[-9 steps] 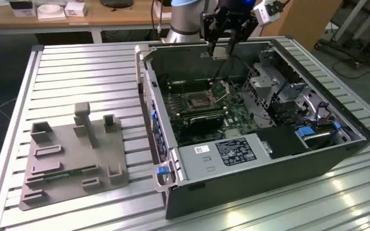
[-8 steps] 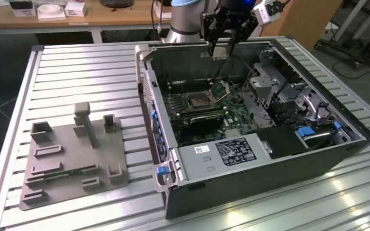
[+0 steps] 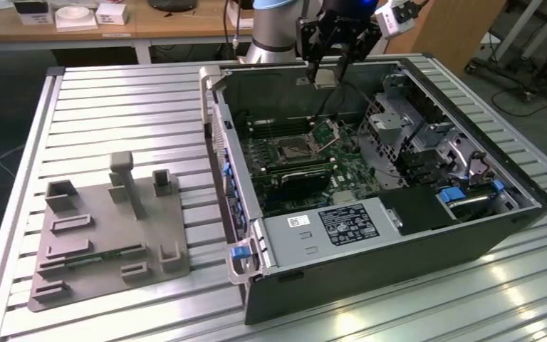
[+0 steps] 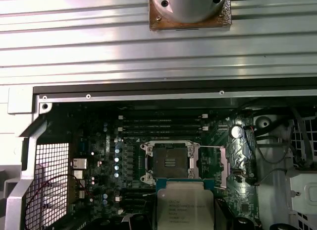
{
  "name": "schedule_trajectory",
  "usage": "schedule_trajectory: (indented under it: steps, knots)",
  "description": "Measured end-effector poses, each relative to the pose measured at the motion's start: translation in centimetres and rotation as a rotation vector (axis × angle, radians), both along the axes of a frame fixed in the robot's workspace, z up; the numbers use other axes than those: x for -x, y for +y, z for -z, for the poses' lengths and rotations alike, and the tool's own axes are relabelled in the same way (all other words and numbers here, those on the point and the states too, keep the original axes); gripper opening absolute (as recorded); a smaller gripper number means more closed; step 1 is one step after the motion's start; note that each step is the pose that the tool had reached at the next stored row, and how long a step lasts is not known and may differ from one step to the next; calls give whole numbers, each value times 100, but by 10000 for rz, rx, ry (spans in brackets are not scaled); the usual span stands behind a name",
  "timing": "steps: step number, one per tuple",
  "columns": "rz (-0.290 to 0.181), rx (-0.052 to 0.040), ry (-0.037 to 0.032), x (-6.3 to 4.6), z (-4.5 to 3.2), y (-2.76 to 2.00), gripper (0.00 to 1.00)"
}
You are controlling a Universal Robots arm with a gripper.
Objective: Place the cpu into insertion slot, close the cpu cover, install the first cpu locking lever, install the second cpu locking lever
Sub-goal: 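Place the cpu into insertion slot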
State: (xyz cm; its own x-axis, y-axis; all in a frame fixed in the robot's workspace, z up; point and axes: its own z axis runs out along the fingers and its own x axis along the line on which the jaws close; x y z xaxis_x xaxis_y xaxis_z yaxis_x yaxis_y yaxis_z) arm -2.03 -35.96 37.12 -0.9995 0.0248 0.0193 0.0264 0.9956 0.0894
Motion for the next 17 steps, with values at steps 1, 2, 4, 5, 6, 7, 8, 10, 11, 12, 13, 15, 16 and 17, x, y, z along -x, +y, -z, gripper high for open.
schedule_trajectory:
  steps: [1,2,4,5,6,7,8,10,11,12,13,15,16,17]
  knots:
    - [1,0,0,0,0,0,54]
    - [1,0,0,0,0,0,54]
    - [0,0,0,0,0,0,54]
    - [12,1,1,0,0,0,54]
    - [103,1,0,0,0,0,54]
    - [282,0,0,0,1,0,54]
    - [461,0,0,0,2,0,54]
    - [821,0,0,0,4,0,54]
    - [1012,1,0,0,5,0,54]
    - [1184,1,0,0,6,0,54]
    - [1300,2,1,4,6,0,54]
    - [1407,-1,0,35,7,0,54]
    - [1429,-1,-1,55,7,0,54]
    - [1438,-1,0,65,7,0,54]
